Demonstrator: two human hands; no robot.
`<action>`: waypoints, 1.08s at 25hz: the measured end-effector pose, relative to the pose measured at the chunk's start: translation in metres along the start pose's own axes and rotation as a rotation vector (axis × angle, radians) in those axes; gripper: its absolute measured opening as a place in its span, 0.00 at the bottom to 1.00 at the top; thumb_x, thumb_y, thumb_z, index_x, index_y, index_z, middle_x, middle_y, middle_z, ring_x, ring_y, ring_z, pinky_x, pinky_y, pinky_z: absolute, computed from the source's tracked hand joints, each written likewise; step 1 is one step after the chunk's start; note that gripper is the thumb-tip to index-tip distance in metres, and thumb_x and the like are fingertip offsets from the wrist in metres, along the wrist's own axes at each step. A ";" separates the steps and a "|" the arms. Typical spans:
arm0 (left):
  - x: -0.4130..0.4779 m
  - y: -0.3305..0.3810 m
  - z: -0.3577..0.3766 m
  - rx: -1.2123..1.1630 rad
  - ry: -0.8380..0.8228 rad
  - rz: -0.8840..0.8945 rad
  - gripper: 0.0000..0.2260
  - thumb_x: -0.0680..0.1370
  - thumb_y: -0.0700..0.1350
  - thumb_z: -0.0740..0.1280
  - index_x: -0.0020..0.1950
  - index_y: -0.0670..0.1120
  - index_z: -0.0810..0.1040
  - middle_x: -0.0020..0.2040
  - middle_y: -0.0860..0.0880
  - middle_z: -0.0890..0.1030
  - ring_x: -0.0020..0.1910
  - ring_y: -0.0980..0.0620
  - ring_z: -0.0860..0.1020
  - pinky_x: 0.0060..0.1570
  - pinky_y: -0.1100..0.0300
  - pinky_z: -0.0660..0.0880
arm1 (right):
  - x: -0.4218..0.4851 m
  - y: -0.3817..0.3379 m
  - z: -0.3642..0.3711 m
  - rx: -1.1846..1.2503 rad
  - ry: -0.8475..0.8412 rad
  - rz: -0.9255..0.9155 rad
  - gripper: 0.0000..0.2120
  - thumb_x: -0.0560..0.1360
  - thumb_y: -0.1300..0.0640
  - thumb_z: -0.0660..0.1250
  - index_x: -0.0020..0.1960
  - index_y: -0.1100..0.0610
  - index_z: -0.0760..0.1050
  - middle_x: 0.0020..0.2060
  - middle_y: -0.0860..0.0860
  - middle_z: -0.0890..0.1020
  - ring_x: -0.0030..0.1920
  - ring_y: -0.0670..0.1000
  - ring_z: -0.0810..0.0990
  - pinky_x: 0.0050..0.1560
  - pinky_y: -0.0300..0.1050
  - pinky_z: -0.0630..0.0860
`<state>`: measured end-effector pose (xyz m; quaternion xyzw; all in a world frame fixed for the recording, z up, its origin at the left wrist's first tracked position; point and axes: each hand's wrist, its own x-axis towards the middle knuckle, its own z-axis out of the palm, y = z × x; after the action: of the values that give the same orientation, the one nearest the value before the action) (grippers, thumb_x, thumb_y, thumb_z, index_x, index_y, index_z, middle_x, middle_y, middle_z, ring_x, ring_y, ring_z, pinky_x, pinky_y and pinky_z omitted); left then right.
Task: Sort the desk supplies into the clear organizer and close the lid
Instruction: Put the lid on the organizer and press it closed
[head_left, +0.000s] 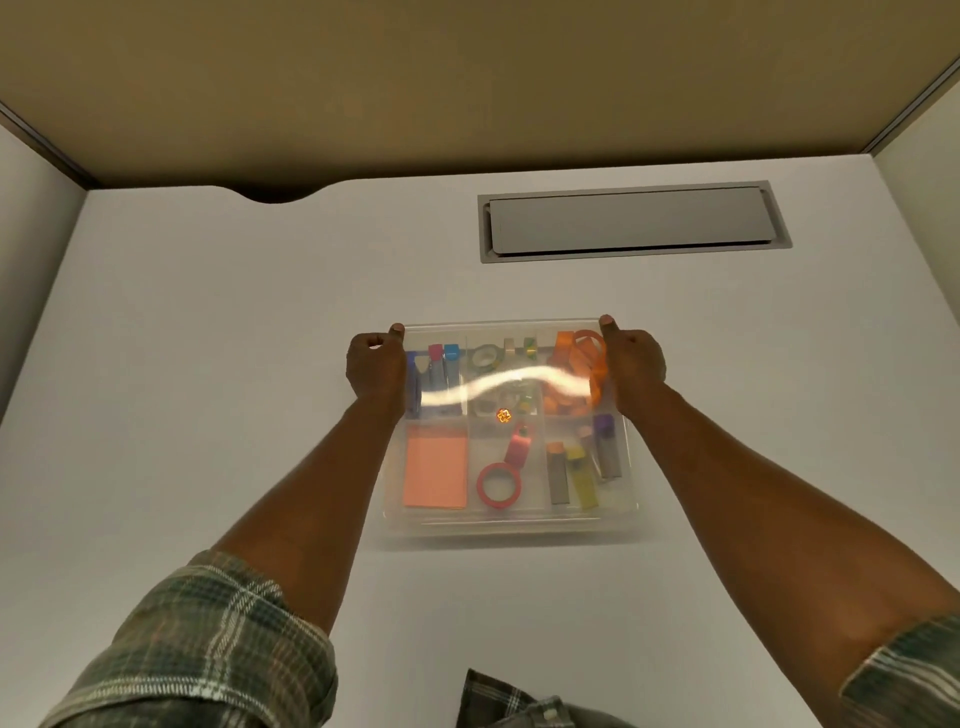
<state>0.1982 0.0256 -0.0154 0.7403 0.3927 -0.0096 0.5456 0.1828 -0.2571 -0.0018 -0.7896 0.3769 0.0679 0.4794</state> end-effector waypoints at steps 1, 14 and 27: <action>-0.007 0.001 -0.004 0.068 -0.002 0.038 0.17 0.77 0.57 0.67 0.58 0.46 0.75 0.57 0.46 0.78 0.59 0.44 0.77 0.60 0.52 0.74 | -0.003 0.006 -0.002 -0.038 0.022 -0.039 0.23 0.79 0.37 0.60 0.46 0.57 0.77 0.40 0.52 0.80 0.47 0.56 0.79 0.48 0.45 0.71; -0.137 -0.114 -0.043 0.986 -0.059 0.690 0.46 0.74 0.73 0.54 0.81 0.45 0.47 0.81 0.40 0.43 0.79 0.38 0.42 0.75 0.38 0.53 | -0.118 0.125 -0.003 -0.611 0.057 -0.593 0.42 0.77 0.32 0.53 0.81 0.52 0.44 0.81 0.52 0.46 0.75 0.59 0.65 0.62 0.56 0.75; -0.112 -0.110 -0.062 1.024 -0.002 0.717 0.40 0.76 0.72 0.50 0.81 0.51 0.49 0.81 0.41 0.45 0.79 0.37 0.42 0.72 0.30 0.46 | -0.148 0.081 0.084 -0.462 -0.127 -0.658 0.41 0.78 0.37 0.60 0.81 0.53 0.44 0.81 0.52 0.44 0.73 0.62 0.68 0.62 0.59 0.76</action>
<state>0.0301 0.0230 -0.0286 0.9936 0.0647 -0.0135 0.0914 0.0459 -0.1317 -0.0346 -0.9492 0.0489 0.0424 0.3078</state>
